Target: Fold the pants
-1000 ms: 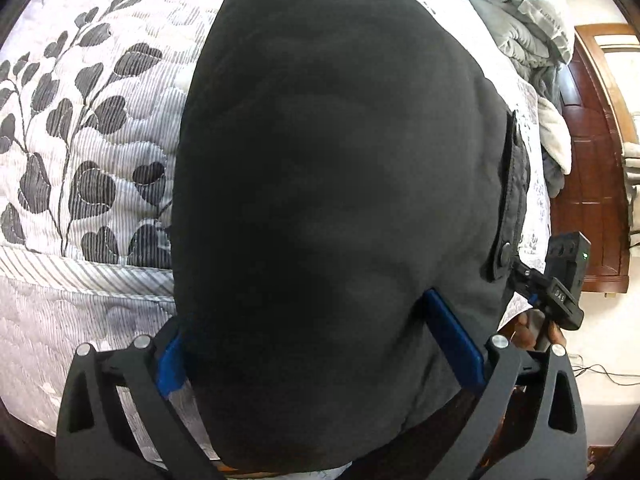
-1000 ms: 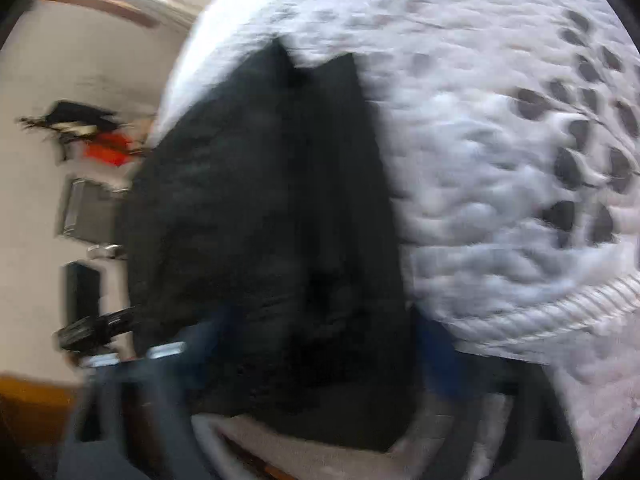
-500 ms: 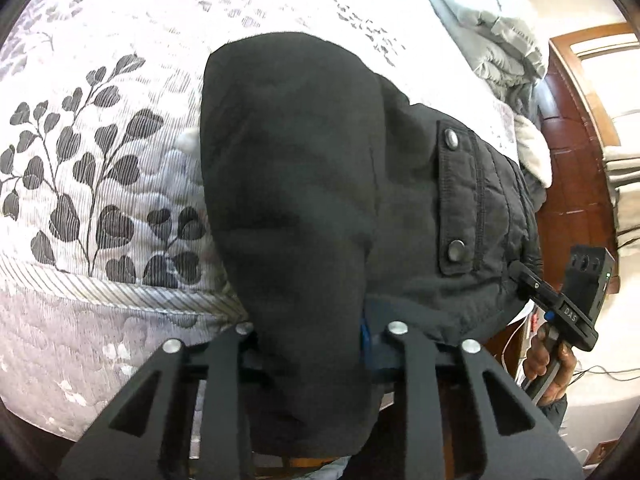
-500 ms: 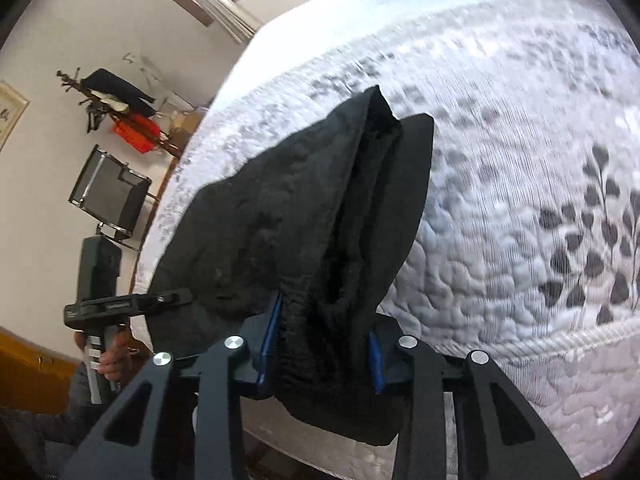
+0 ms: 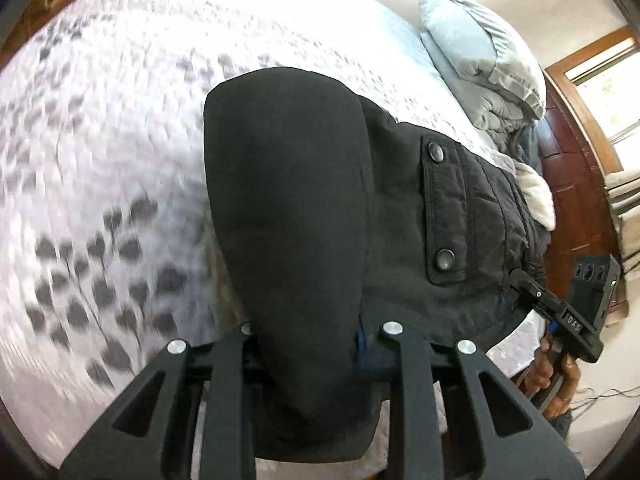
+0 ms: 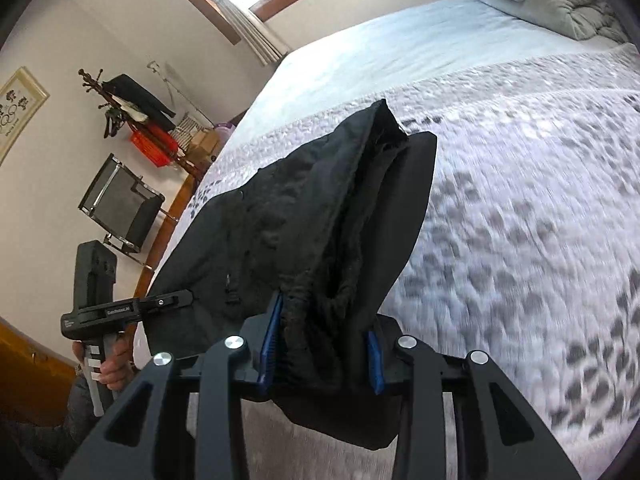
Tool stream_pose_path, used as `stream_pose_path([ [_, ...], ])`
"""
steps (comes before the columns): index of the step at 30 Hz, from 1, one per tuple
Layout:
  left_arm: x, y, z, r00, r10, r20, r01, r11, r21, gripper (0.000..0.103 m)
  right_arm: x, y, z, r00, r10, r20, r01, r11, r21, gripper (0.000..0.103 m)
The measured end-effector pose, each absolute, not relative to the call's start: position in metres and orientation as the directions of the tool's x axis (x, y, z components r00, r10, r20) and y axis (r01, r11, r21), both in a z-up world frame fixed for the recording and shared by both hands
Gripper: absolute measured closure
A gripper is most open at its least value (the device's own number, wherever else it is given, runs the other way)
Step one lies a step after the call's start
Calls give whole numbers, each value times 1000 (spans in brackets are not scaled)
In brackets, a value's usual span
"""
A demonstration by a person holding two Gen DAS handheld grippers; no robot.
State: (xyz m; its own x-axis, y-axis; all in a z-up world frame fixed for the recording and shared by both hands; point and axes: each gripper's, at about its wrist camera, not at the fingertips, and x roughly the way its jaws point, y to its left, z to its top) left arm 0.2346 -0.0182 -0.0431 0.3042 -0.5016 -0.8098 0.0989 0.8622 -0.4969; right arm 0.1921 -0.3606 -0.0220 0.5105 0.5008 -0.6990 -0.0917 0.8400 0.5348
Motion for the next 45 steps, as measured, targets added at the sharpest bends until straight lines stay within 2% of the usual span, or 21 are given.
stream_pose_path([
  [6, 267, -21, -66, 266, -467, -844, 70, 882, -466, 79, 233, -364, -66, 434, 501, -748, -21, 836, 548, 66],
  [10, 269, -22, -74, 267, -471, -841, 106, 882, -460, 71, 234, -372, -90, 429, 511, -745, 16, 821, 571, 62],
  [12, 268, -23, -80, 261, -449, -855, 112, 893, -435, 65, 231, -374, -99, 423, 499, -756, 27, 828, 561, 56],
  [14, 267, -25, -85, 263, -424, -867, 102, 906, -412, 51, 228, -374, -106, 409, 488, -771, 40, 835, 549, 48],
  [15, 266, -25, -86, 268, -413, -870, 98, 910, -402, 48, 226, -376, -109, 417, 489, -766, 38, 833, 552, 48],
  [17, 258, -16, -88, 292, -376, -879, 87, 926, -367, 27, 219, -378, -109, 442, 487, -753, 40, 828, 559, 41],
  [19, 252, -8, -86, 323, -305, -896, 57, 951, -304, 16, 211, -380, -105, 457, 456, -764, 56, 842, 536, 34],
  [22, 243, -1, -80, 341, -251, -906, 37, 967, -254, 11, 191, -385, -97, 492, 408, -769, 78, 859, 506, 28],
  [25, 229, 5, -73, 344, -181, -921, -7, 981, -195, 11, 169, -386, -88, 505, 330, -798, 123, 887, 445, 27],
  [29, 199, 5, -59, 359, -44, -932, -47, 997, -65, 11, 137, -371, -68, 491, 125, -862, 180, 954, 241, 27],
  [33, 169, -11, -45, 380, 49, -924, -11, 999, 49, 11, 109, -347, -49, 504, 65, -861, 178, 968, 177, 26],
  [38, 142, -35, -34, 370, 71, -926, 84, 990, 110, 11, 94, -312, -33, 494, -3, -869, 175, 980, 96, 25],
  [45, 101, -48, 1, 411, -26, -911, 108, 994, 20, 11, 68, -273, -12, 504, -3, -864, 174, 980, 98, 19],
])
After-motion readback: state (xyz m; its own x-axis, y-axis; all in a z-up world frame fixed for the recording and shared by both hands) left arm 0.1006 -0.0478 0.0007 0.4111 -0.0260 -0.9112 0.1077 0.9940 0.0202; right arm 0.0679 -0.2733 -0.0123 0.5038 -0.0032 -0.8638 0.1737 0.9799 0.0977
